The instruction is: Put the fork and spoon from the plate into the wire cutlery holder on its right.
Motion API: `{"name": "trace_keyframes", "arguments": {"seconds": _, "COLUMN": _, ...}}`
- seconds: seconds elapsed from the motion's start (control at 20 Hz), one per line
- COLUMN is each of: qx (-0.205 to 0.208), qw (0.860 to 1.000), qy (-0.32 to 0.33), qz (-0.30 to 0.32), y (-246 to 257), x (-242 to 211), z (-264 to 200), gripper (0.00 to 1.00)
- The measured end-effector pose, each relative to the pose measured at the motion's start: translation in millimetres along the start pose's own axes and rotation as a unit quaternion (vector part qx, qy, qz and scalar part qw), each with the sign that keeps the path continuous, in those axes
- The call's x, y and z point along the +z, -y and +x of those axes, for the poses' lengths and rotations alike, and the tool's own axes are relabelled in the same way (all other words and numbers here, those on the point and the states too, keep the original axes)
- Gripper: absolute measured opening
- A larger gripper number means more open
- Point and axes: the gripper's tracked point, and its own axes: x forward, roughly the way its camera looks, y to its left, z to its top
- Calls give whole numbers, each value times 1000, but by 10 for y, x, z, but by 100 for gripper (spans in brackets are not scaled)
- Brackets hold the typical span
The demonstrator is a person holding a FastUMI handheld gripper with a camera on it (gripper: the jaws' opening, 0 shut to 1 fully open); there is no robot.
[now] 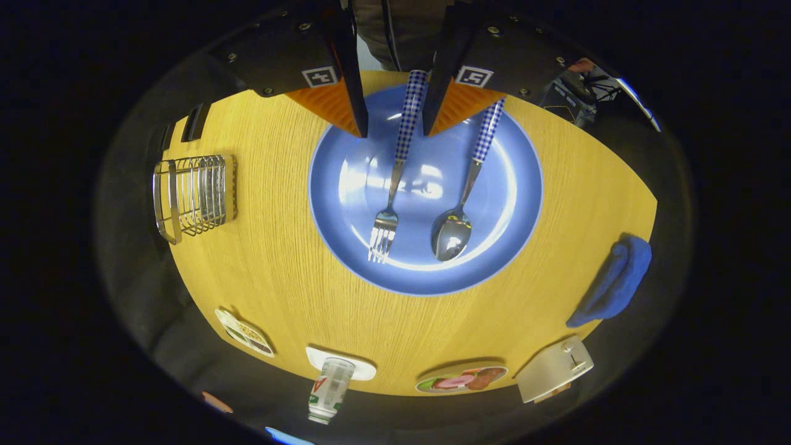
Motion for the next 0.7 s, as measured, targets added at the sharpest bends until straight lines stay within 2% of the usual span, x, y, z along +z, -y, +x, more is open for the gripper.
{"name": "trace_keyframes", "arguments": {"seconds": 0.05, "qx": 2, "qw": 1000, "qy": -11, "qz": 2, "y": -14, "x": -96, "z": 268, "gripper": 55}}
{"name": "trace_keyframes", "arguments": {"seconds": 0.1, "qx": -6, "qw": 1000, "qy": -23, "qz": -2, "y": 30, "x": -159, "z": 321, "gripper": 34}}
{"name": "trace_keyframes", "arguments": {"seconds": 0.15, "qx": -4, "qw": 999, "qy": -39, "qz": -6, "y": 27, "x": -91, "z": 150, "gripper": 14}}
{"name": "trace_keyframes", "arguments": {"seconds": 0.2, "qx": 4, "qw": 999, "qy": -47, "qz": -9, "y": -10, "x": -79, "z": 167, "gripper": 15}}
{"name": "trace_keyframes", "arguments": {"seconds": 0.25, "qx": -1, "qw": 999, "qy": -53, "qz": -7, "y": 30, "x": 30, "z": -65, "gripper": 15}}
{"name": "trace_keyframes", "arguments": {"seconds": 0.35, "qx": 3, "qw": 998, "qy": -59, "qz": -27, "y": 70, "x": -48, "z": 73, "gripper": 2}}
{"name": "trace_keyframes", "arguments": {"seconds": 0.7, "qx": 87, "qw": 991, "qy": -85, "qz": -52, "y": 287, "x": 39, "z": -316, "gripper": 1}}
